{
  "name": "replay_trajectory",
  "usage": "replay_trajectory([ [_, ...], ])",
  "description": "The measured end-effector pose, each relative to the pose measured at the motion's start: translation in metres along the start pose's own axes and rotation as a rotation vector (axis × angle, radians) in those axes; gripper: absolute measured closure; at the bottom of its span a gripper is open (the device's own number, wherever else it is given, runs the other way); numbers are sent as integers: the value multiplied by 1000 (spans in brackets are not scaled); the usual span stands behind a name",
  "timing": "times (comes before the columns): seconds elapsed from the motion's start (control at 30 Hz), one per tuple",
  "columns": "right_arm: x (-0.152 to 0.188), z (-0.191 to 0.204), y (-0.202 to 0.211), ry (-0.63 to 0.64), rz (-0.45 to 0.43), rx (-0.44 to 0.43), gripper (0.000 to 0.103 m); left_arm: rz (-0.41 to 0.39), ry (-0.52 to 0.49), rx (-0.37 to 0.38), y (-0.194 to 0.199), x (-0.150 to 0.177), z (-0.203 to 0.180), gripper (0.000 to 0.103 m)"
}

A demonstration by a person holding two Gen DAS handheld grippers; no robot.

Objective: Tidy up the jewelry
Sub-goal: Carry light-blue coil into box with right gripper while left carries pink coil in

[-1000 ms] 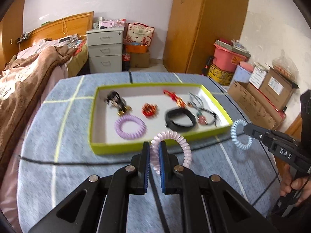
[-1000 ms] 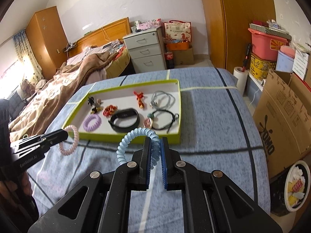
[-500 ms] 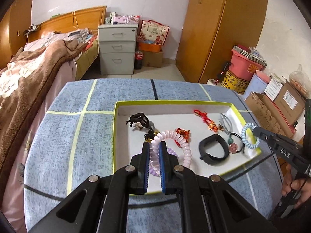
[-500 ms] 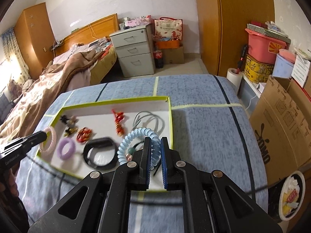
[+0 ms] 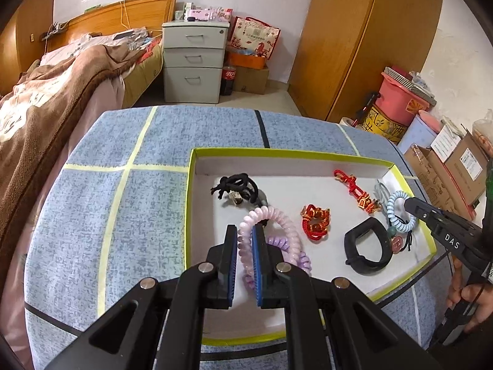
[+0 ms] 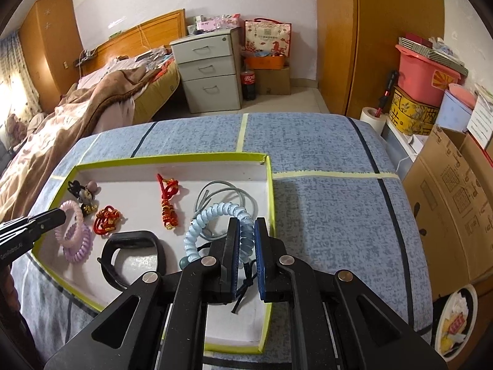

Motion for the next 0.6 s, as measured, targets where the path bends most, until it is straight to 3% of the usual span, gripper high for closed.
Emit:
replay_trajectory([
  [0.2,0,3,0,12,-5,18,93,8,14,-12,-1,2,2,92],
  [0.33,0,4,0,12,-9,23,88,1,9,-9,2,2,0,73],
  [0.43,0,7,2,15,-13,15,80,-1,6,-15,4,3,-1,72],
  [0.6,3,12,10,17,-34,-1,73,-18,13,-28,13,6,-3,59],
])
Point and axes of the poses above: each gripper's, at about its wrist camera, not at the fingertips, and y roughly against the way its jaws point, z to its left, x to its underside, the point moved 1 cm from there along -y, roughly the way its jaws point, and after that the axes turned 7 degrees about -y, right-handed, at the moved point
